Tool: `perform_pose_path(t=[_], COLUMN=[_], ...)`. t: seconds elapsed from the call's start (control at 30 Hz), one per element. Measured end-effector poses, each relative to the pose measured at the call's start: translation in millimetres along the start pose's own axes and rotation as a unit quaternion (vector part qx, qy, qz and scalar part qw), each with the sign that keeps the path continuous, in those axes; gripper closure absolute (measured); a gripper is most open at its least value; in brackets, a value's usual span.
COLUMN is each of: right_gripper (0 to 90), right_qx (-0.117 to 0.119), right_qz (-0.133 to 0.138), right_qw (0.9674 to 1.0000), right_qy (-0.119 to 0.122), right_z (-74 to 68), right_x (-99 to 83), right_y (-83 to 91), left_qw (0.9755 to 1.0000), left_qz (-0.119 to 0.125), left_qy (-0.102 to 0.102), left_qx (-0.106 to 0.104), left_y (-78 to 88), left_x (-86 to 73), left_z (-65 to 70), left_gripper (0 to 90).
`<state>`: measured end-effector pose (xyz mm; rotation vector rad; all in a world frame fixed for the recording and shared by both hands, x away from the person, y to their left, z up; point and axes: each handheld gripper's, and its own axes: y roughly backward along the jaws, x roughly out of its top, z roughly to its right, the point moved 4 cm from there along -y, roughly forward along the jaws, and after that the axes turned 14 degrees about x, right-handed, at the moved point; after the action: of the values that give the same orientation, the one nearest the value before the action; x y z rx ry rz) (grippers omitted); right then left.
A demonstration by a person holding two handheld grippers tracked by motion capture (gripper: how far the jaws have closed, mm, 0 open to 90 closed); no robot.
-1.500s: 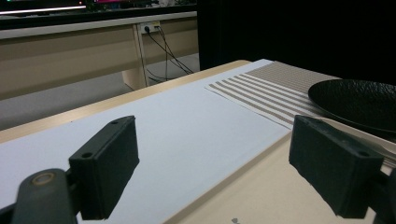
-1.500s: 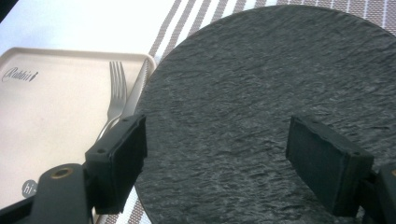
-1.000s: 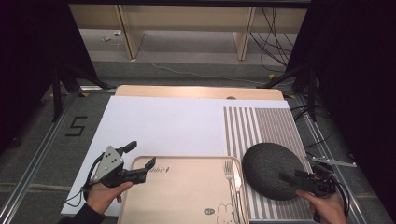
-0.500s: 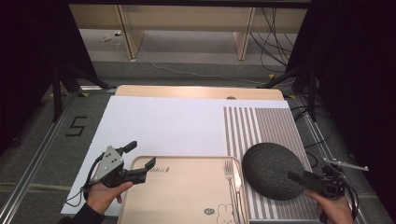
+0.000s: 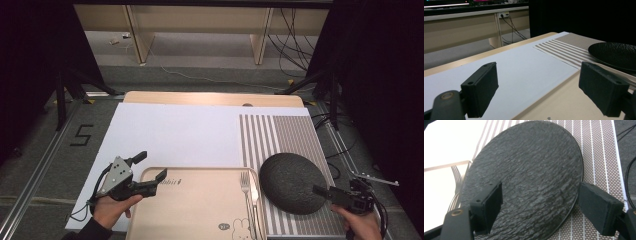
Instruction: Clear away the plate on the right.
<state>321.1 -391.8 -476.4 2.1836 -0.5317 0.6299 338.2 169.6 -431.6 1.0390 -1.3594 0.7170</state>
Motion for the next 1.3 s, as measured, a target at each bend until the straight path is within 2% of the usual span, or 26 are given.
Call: perform_pose_path(t=[0.4, 0.5, 0.63, 1.0, 1.3], right_gripper=[22.1, 22.3, 22.7, 27.2, 30.6], right_qx=[0.004, 0.012, 0.014, 0.046, 0.06], right_qz=[-0.012, -0.012, -0.015, -0.017, -0.02], right_qw=[0.9998, 0.9995, 0.9993, 0.9977, 0.9965], right_qy=[-0.015, -0.027, -0.032, -0.048, -0.055], right_z=[8.0, 10.8, 15.2, 21.1, 23.1], right_x=[-3.5, -4.4, -5.6, -8.3, -8.9], right_y=[-3.9, -4.8, -4.9, -8.9, -11.7], left_qw=[1.0, 1.0, 1.0, 1.0, 1.0], left_qz=[-0.001, -0.001, -0.001, -0.002, -0.003], left_qy=[0.0, 0.0, -0.001, -0.002, -0.002], left_qx=[-0.001, -0.001, -0.001, -0.001, -0.001], left_y=[-0.5, -0.6, -0.7, -1.0, -1.2], left_x=[-0.3, -0.3, -0.5, -0.7, -0.9], left_z=[0.5, 0.6, 0.7, 0.9, 1.1], left_gripper=[15.7, 15.7, 15.6, 15.7, 15.7])
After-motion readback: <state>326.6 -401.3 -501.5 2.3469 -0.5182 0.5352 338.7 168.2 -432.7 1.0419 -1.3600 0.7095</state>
